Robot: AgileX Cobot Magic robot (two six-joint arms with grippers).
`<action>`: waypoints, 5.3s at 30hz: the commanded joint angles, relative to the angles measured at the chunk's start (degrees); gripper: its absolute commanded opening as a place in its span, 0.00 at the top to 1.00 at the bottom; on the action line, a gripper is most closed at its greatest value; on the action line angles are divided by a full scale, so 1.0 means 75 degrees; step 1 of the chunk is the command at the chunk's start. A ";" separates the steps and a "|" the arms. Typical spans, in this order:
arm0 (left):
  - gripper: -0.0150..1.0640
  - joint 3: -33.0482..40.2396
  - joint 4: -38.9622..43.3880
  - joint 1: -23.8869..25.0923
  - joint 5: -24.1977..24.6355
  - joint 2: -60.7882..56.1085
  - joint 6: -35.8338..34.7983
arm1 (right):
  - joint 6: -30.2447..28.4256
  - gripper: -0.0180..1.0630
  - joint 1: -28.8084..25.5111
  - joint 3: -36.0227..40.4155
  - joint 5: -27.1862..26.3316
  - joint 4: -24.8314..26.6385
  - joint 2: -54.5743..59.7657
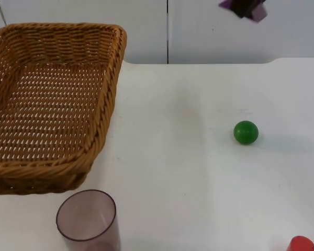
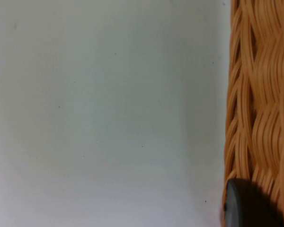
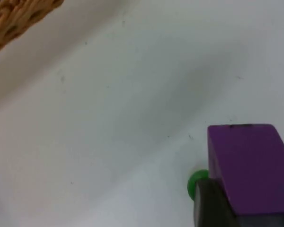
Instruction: Pick up the basket with the left hand and place the triangular block into the basket with the right hand.
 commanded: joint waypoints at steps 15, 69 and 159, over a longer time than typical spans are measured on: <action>0.99 0.0001 -0.0403 0.0009 0.0058 -0.0099 0.0022 | 0.0525 0.98 0.2308 -0.0113 -0.1140 0.0055 -0.0051; 0.99 0.0001 -0.0704 -0.0158 -0.0002 -0.0099 0.0122 | 0.1096 0.18 0.2592 0.1641 -0.2182 0.0600 -0.3222; 0.01 0.0693 0.0601 -0.2782 -0.2059 -0.4227 -0.0271 | 0.1644 0.18 0.2592 0.6118 -0.3584 0.0141 -0.8853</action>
